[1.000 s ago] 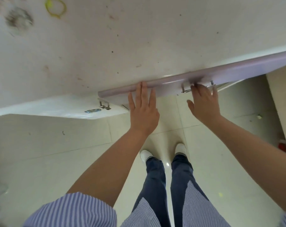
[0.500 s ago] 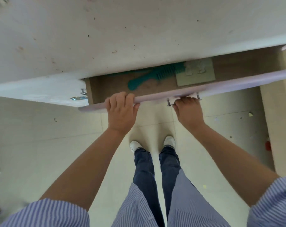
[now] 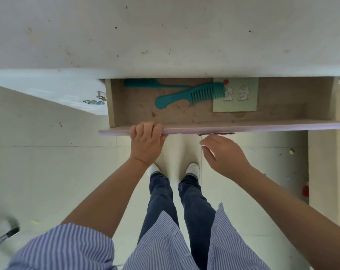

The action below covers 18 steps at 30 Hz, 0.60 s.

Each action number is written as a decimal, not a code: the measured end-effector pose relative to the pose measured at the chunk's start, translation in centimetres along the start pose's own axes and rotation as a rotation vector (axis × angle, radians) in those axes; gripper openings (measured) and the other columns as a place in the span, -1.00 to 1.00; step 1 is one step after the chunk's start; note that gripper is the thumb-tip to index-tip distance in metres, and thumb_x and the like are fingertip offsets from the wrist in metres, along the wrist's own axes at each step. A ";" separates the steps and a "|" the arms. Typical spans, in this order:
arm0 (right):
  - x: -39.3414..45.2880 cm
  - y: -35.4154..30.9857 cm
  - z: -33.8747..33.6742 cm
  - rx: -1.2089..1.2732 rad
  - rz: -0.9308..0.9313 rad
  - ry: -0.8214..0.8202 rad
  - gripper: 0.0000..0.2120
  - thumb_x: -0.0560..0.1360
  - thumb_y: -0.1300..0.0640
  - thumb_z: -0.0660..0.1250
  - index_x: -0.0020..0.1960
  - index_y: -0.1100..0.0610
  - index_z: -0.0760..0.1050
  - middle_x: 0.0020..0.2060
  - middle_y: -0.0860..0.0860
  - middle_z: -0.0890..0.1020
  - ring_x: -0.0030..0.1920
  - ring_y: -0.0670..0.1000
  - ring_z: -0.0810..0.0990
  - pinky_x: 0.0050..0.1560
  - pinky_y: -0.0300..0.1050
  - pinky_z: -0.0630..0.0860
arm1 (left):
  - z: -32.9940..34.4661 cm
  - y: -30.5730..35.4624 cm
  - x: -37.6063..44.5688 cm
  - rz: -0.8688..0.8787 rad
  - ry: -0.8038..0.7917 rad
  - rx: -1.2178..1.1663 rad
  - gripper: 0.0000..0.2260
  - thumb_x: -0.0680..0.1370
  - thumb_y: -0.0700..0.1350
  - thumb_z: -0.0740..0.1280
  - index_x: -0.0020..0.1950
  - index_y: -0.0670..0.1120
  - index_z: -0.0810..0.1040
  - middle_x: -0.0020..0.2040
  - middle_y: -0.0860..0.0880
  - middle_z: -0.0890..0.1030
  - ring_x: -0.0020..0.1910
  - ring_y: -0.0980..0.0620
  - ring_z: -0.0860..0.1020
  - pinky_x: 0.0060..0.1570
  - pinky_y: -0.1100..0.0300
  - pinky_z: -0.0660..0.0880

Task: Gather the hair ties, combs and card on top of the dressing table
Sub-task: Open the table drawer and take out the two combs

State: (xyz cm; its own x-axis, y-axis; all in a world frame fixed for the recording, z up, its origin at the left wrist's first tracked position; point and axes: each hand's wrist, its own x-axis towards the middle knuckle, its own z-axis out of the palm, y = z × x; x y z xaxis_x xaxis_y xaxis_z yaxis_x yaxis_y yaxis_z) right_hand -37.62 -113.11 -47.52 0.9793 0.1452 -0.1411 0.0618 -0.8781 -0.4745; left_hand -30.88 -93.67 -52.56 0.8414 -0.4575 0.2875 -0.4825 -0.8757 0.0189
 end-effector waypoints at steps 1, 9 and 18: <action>0.2 -0.3 -0.8 0.018 -0.070 0.053 -0.80 0.38 0.30 0.22 -0.25 0.32 0.62 -0.37 0.19 0.70 -0.40 0.14 0.67 -0.44 -0.14 0.60 | -0.4 0.0 0.0 0.001 -0.038 -0.021 -0.68 0.59 0.07 0.02 -0.14 -0.13 0.38 -0.33 -0.18 0.64 -0.21 -0.04 0.27 -0.17 0.12 0.22; 14.7 0.6 1.5 -0.252 0.135 -0.297 -0.72 0.52 0.29 0.18 0.22 0.29 0.43 0.19 0.26 0.51 0.18 0.23 0.49 0.11 0.05 0.50 | -3.0 -1.1 2.4 -0.154 -0.237 -0.180 -0.66 0.44 -0.09 0.13 -0.37 -0.23 0.58 -0.41 -0.17 0.63 -0.36 -0.13 0.61 -0.29 0.10 0.55; 14.8 1.6 2.6 -0.513 0.054 -0.379 -0.77 0.49 0.27 0.22 0.10 0.25 0.54 0.13 0.18 0.60 0.21 0.20 0.49 0.30 0.07 0.33 | -1.8 -1.6 7.1 -0.318 -0.631 -0.035 -0.80 0.55 -0.16 0.20 0.09 -0.21 0.51 0.09 -0.19 0.58 0.09 -0.17 0.49 -0.01 0.02 0.47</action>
State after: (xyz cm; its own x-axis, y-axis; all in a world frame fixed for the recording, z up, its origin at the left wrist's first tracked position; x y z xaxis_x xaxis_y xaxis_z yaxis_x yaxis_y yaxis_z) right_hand -23.50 -111.19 -52.68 0.8533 0.1635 -0.4951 0.1910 -0.9816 0.0052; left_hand -24.52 -95.23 -48.84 0.9183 -0.1918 -0.3464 -0.1886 -0.9811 0.0433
